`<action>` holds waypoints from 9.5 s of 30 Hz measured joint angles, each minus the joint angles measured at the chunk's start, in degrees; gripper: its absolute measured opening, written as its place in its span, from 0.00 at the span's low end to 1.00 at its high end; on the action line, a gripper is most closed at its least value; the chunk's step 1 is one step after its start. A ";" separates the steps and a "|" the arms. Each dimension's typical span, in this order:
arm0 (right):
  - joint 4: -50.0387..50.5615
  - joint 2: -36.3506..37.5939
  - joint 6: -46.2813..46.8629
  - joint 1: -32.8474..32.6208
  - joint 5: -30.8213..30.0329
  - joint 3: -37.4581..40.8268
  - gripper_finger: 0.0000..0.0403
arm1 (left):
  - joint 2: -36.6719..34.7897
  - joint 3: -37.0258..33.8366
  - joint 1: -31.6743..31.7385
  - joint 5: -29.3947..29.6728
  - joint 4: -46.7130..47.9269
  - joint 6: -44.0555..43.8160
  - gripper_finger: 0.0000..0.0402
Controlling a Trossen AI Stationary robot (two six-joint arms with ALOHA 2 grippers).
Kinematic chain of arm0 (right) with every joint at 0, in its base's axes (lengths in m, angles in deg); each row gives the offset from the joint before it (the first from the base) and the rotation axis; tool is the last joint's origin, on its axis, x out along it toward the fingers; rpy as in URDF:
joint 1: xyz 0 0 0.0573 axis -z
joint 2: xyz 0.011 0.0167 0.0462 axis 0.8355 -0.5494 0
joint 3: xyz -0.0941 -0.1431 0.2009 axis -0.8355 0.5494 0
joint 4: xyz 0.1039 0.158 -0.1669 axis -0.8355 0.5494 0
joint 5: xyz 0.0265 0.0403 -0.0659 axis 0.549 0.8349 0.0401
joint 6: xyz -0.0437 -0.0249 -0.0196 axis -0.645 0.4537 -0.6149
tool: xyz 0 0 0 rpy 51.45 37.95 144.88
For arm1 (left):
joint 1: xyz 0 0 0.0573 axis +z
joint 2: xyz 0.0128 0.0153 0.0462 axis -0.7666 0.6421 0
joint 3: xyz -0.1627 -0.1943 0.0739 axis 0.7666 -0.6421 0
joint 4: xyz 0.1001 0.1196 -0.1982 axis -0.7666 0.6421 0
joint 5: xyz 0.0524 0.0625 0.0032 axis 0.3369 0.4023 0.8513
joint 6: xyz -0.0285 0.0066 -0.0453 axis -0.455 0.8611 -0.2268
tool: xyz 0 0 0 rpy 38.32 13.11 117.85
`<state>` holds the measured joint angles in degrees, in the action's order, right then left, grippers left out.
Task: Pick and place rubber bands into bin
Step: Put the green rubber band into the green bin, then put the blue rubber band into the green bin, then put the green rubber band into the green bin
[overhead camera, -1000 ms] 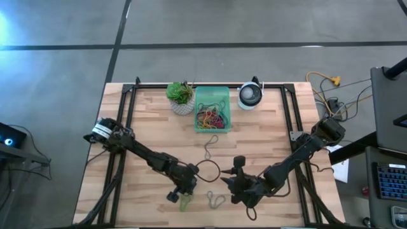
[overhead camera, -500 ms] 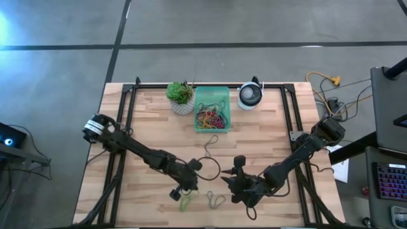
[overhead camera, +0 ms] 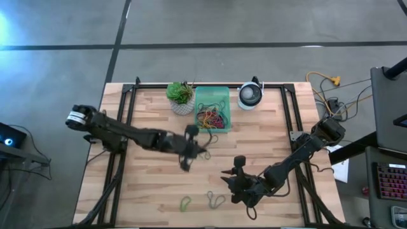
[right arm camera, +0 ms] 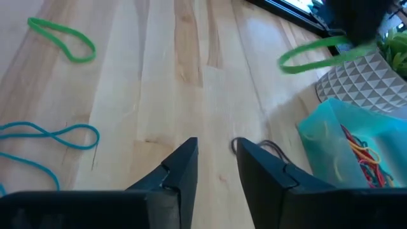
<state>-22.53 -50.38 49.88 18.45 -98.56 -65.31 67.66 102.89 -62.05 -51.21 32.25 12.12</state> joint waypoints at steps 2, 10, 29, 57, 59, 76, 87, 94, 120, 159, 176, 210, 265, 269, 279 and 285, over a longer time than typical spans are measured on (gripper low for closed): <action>-0.08 -0.02 1.19 0.00 -0.01 0.05 0.25 | -1.16 -0.03 2.85 1.11 -0.68 0.44 0.00; -0.39 -0.02 4.69 -0.02 0.00 0.39 0.23 | -1.80 -0.05 13.67 2.22 -6.85 0.60 0.00; -3.56 -0.02 12.39 -0.02 -0.04 0.68 0.22 | 13.71 0.63 26.51 1.98 -17.81 2.01 0.00; -3.59 -0.04 12.80 -0.02 0.00 1.61 0.19 | 19.12 3.10 27.26 2.61 -20.20 0.01 0.00; -3.59 -0.04 12.80 -0.02 0.00 1.60 0.19 | 19.12 3.08 27.06 2.69 -20.18 0.38 0.00; -3.41 -0.04 10.96 0.00 0.00 1.62 0.18 | 19.05 3.06 26.93 2.69 -19.99 0.15 0.18; -3.39 -0.04 3.92 0.42 -0.02 1.64 0.19 | 18.99 6.72 27.25 -0.51 -4.93 -6.48 0.18; -3.41 -0.04 0.95 0.93 -0.04 1.78 0.17 | 18.20 10.18 27.23 -0.72 2.48 -5.79 0.18; -3.91 -0.04 0.71 4.68 0.35 2.73 0.17 | -8.85 5.10 12.80 -25.06 24.03 -7.38 0.18; -12.39 -11.06 2.50 3.11 34.05 0.52 0.17 | -25.16 -28.04 -14.26 -24.87 -14.38 -13.53 0.18; -12.61 -16.43 6.58 4.33 35.28 -0.39 0.15 | -24.53 -27.70 -14.31 -24.89 -14.62 -13.69 0.18; -5.49 -7.63 -16.94 0.59 -8.03 -2.46 0.02 | -24.60 -27.70 -14.28 -24.89 -14.62 -13.68 0.18; 8.06 -6.23 -9.20 51.00 18.39 -14.75 0.10 | -24.57 -29.58 -14.26 -24.89 -14.32 -15.08 0.18; 8.23 -6.29 -9.12 51.00 19.63 -14.75 0.21 | -24.36 -29.58 -14.28 -24.89 -14.32 -15.10 0.18; 14.45 -3.64 -14.01 46.88 22.80 -14.80 0.39 | -17.82 -29.48 -14.34 -24.89 -13.27 -19.28 0.18; 18.79 1.01 -13.91 38.97 22.77 -14.80 0.38 | -7.75 -26.59 -14.64 -25.13 -12.89 -24.18 0.18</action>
<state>-3.74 -49.38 35.97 57.42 -75.80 -80.11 59.91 76.30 -76.69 -76.34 19.36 -12.06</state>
